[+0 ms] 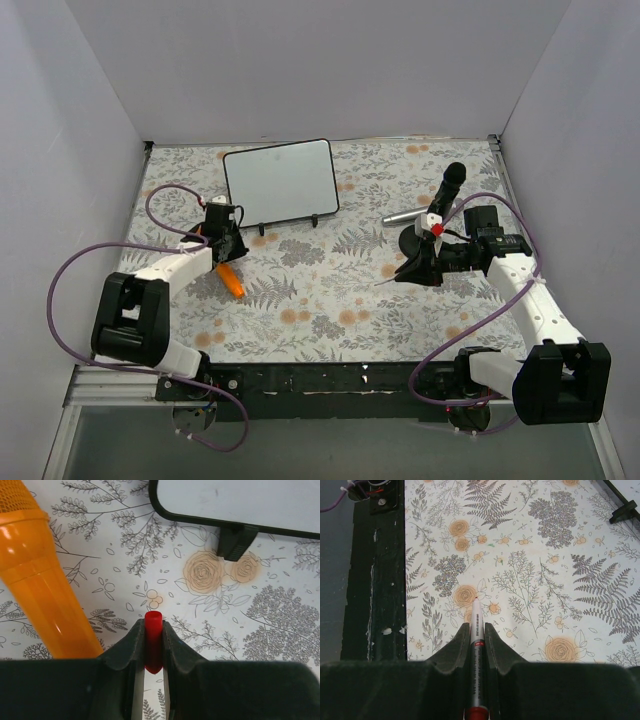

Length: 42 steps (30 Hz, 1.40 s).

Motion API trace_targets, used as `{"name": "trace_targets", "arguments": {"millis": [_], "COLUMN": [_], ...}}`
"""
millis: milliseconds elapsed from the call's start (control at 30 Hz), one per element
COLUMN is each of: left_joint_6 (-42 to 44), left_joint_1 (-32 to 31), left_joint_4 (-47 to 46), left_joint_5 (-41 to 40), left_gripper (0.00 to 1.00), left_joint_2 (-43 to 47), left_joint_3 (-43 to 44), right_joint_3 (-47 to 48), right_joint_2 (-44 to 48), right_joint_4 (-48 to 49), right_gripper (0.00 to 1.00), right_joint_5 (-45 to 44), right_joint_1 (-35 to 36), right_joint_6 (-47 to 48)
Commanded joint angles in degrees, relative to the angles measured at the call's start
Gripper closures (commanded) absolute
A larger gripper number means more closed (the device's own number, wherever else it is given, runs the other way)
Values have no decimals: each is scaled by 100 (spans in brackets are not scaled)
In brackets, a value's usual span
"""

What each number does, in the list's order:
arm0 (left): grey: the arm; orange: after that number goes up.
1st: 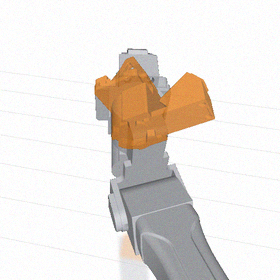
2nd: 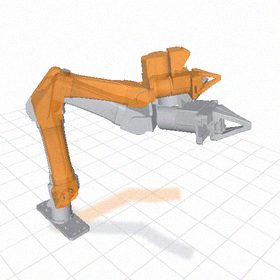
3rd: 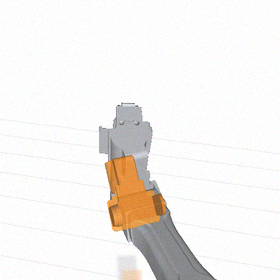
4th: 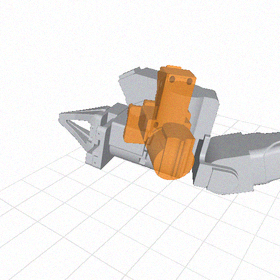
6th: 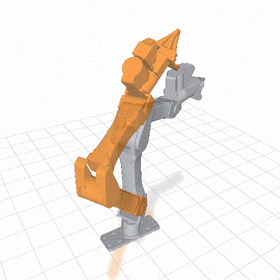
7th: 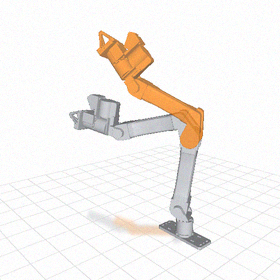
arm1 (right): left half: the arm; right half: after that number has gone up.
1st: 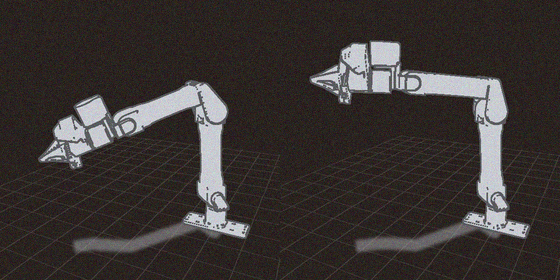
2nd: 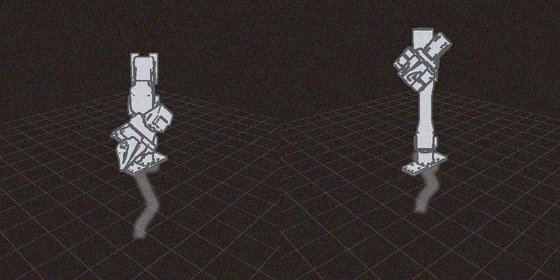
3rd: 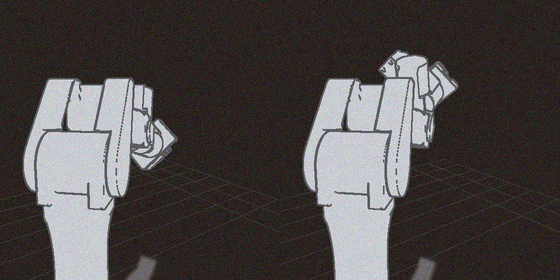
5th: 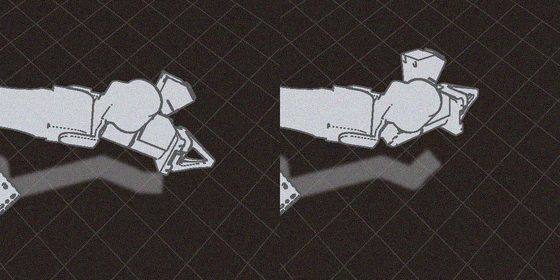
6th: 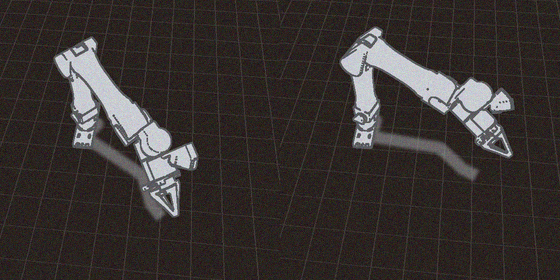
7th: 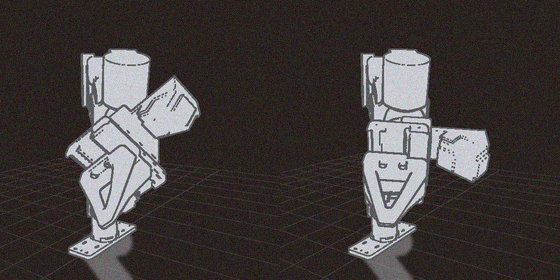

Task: Write a sentence on the whiteboard
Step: Place the pen cap at the center of the board, then pick up the whiteboard from the whiteboard stand.

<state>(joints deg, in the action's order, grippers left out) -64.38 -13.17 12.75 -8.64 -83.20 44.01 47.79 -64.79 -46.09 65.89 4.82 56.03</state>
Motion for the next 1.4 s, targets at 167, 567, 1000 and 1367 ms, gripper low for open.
{"name": "trace_targets", "arguments": {"millis": [167,567,1000,1367], "left_joint_6": [-40,353,-601,-901], "left_joint_1": [323,368,2450,2820], "left_joint_4": [-115,-106,-2566,-3201], "left_joint_5": [-173,449,5907,6823], "left_gripper": [73,40,2,2], "left_joint_2": [-232,400,-792,-2832], "left_joint_3": [178,379,1135,2533], "right_joint_3": [2,11,37,73], "right_joint_2": [134,99,-182,-385], "right_joint_4": [56,-41,-208,-357], "right_gripper": [99,99,99,99], "right_joint_5": [100,126,205,276], "right_joint_1": [-42,-69,-69,-69], "right_joint_6": [-13,83,303,417]}}
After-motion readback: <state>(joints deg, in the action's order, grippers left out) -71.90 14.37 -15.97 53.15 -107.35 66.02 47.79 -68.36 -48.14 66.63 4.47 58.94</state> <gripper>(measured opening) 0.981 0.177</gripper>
